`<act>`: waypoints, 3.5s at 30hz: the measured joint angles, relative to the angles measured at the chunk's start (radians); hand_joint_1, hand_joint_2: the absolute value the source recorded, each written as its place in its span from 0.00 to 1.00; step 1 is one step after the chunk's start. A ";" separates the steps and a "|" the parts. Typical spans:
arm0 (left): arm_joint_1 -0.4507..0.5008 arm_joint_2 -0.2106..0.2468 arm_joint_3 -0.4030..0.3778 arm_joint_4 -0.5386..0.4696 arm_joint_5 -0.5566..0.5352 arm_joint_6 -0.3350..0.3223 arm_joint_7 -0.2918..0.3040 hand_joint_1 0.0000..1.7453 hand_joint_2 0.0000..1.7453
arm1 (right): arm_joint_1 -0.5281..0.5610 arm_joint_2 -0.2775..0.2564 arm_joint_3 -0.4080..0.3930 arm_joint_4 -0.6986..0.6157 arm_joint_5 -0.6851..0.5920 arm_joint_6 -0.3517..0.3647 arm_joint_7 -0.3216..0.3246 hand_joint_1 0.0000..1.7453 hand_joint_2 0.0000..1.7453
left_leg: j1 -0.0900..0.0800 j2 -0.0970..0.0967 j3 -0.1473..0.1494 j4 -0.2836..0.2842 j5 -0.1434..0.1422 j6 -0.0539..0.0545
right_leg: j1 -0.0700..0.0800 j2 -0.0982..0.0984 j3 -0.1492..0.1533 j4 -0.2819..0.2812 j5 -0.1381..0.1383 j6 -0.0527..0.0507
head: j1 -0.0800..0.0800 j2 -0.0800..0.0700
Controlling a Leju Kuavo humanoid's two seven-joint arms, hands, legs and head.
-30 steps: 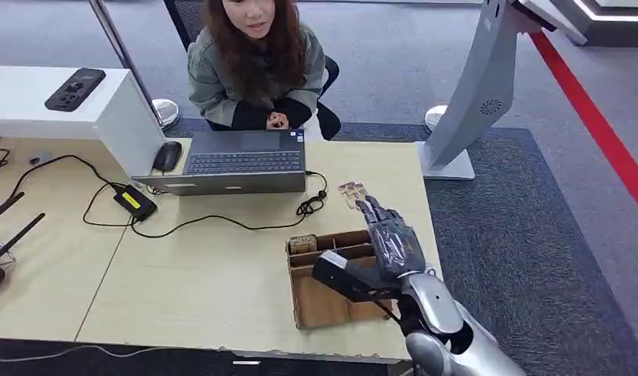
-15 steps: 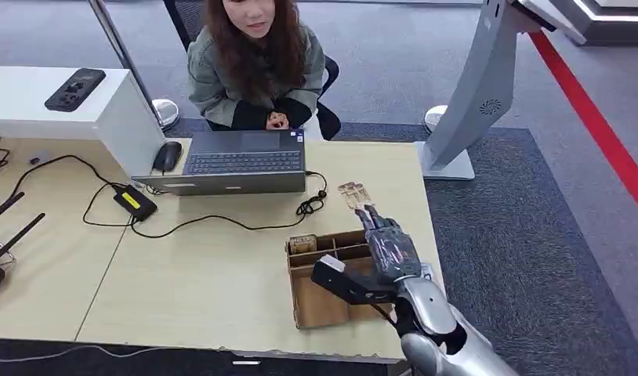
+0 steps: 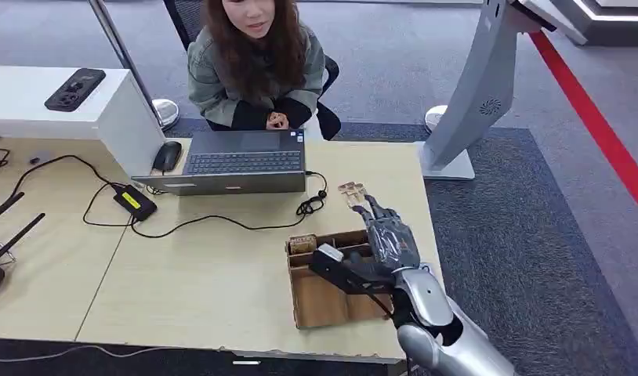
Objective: Pass the card to the sensor for recognition and then transmit it.
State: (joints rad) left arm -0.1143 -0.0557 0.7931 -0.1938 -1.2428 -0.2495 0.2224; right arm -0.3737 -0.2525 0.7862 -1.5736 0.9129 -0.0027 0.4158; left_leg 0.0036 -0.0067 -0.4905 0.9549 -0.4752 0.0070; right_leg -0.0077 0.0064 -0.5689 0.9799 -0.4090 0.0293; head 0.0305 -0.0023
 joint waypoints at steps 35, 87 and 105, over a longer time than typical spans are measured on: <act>0.001 0.000 0.000 0.002 0.001 0.000 0.000 0.00 0.00 | -0.015 0.019 0.004 -0.003 0.002 0.043 0.021 0.09 1.00 | 0.000 0.000 0.000 0.000 0.000 0.000 | 0.000 0.000 0.000 0.000 0.000 0.000 | 0.000 0.000; 0.001 0.000 0.000 0.002 -0.021 0.000 -0.019 0.00 0.00 | -0.014 0.014 0.008 0.061 0.059 0.025 0.031 0.22 1.00 | 0.000 0.000 0.001 0.000 0.000 0.000 | 0.000 0.000 0.000 0.000 0.000 0.000 | 0.000 0.000; 0.001 0.000 0.000 0.002 -0.027 0.000 -0.021 0.00 0.00 | -0.013 0.015 0.008 0.081 0.066 0.017 0.025 0.47 1.00 | 0.000 0.000 0.000 0.000 0.000 0.000 | 0.000 0.000 0.000 0.000 0.000 0.000 | 0.000 0.000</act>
State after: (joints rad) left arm -0.1137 -0.0557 0.7931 -0.1919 -1.2696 -0.2495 0.2014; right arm -0.3871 -0.2373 0.7938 -1.4927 0.9785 0.0141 0.4410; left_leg 0.0036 -0.0066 -0.4903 0.9549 -0.4753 0.0070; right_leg -0.0076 0.0064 -0.5691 0.9798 -0.4090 0.0293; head 0.0305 -0.0023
